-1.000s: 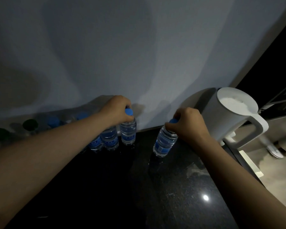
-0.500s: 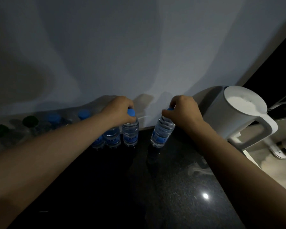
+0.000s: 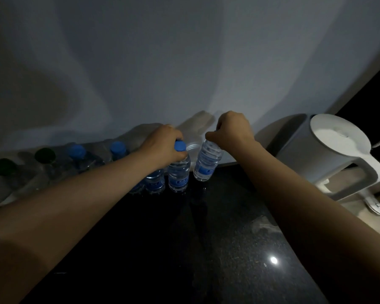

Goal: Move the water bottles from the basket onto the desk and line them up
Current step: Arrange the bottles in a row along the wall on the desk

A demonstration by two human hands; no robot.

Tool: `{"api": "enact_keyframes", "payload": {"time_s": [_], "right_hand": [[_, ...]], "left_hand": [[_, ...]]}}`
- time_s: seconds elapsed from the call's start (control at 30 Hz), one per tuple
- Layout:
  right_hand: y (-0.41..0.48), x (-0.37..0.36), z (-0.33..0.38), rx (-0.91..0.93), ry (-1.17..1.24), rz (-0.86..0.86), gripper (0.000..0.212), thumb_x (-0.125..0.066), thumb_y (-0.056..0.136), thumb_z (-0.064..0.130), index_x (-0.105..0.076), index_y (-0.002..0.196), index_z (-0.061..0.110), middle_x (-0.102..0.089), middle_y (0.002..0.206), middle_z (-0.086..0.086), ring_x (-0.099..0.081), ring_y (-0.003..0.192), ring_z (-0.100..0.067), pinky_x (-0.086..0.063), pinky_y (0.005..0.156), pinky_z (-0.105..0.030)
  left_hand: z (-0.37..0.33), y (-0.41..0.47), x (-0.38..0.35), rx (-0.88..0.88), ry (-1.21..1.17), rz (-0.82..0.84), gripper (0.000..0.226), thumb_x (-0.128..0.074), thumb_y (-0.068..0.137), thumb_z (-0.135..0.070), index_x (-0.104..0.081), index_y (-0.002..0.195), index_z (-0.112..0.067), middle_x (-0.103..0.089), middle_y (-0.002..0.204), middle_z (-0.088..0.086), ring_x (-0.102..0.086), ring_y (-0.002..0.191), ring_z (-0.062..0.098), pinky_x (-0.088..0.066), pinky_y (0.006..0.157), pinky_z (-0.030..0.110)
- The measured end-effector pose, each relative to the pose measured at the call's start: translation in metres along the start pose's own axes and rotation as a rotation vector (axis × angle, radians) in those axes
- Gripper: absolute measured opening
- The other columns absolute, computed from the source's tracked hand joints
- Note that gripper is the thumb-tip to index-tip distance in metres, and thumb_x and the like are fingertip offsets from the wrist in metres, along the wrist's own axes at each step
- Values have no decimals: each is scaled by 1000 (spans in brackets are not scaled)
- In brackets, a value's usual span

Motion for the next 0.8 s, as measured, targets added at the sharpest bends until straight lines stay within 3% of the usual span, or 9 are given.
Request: {"api": "enact_keyframes", "payload": {"time_s": [0.4, 0.5, 0.8], "right_hand": [[4, -22, -5, -40, 44, 35, 32, -75, 75, 33, -65, 85, 4, -68, 84, -12, -66, 77, -25, -58, 70, -37], [4, -23, -2, -40, 34, 31, 31, -75, 74, 33, -65, 83, 5, -66, 83, -12, -64, 75, -24, -49, 59, -30], [8, -26, 3, -44, 5, 38, 32, -73, 77, 34, -54, 71, 9, -56, 70, -6, -56, 66, -20, -35, 47, -23]], "left_hand": [[2, -2, -1, 24, -72, -17, 19, -78, 69, -21, -69, 83, -12, -53, 86, 1, -54, 76, 18, -40, 63, 28], [3, -2, -1, 31, -79, -22, 19, -78, 68, -21, -69, 82, -13, -53, 85, 1, -55, 75, 18, -38, 61, 25], [3, 2, -2, 71, -104, -53, 19, -78, 70, -19, -66, 81, -11, -56, 90, 6, -56, 80, 21, -43, 66, 30]]}}
Point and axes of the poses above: each hand's wrist, its own y-axis towards the middle knuckle, its own x-axis out of the back of the hand, z = x × y, the point moved 1 cm from there along y, towards the middle knuckle
